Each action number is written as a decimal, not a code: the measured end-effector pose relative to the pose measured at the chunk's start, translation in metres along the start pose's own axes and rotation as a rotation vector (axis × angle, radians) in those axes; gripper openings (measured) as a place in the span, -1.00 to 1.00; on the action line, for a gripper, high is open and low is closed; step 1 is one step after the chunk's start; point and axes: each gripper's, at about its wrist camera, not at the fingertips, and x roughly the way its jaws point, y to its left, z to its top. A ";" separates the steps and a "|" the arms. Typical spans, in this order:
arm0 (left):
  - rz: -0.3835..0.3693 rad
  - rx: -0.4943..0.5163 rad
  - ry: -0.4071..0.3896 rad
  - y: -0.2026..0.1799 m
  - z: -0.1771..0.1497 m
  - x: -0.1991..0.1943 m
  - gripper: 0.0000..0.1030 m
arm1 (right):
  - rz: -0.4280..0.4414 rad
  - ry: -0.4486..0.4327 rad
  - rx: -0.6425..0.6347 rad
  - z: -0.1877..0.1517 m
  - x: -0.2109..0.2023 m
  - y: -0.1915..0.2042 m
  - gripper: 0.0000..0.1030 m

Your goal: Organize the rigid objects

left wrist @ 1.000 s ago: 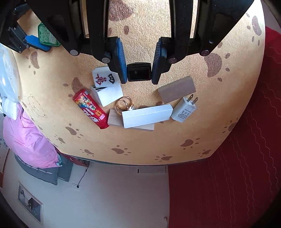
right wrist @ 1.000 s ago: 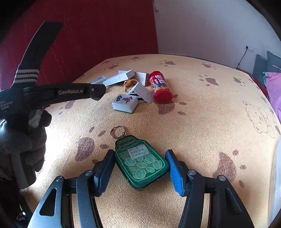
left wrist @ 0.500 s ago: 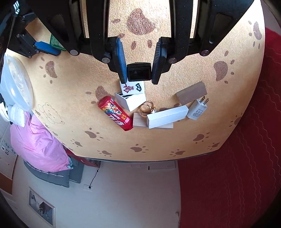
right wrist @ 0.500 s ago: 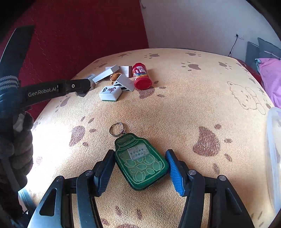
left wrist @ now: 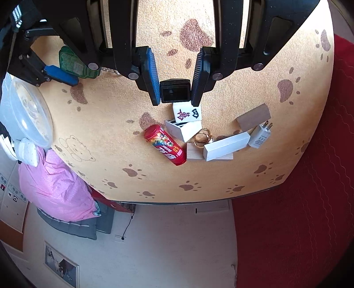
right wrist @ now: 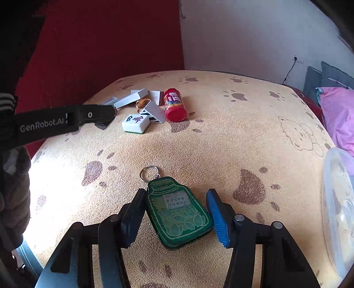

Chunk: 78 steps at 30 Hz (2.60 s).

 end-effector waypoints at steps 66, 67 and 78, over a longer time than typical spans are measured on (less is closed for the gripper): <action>-0.494 0.384 0.107 -0.246 -0.010 0.031 -0.28 | -0.534 -0.238 0.566 -0.079 -0.126 -0.242 0.44; -0.486 0.383 0.116 -0.243 -0.013 0.032 -0.22 | -0.532 -0.238 0.568 -0.080 -0.126 -0.242 0.44; -0.473 0.393 0.202 -0.228 -0.045 0.042 -0.02 | -0.526 -0.238 0.552 -0.080 -0.127 -0.237 0.44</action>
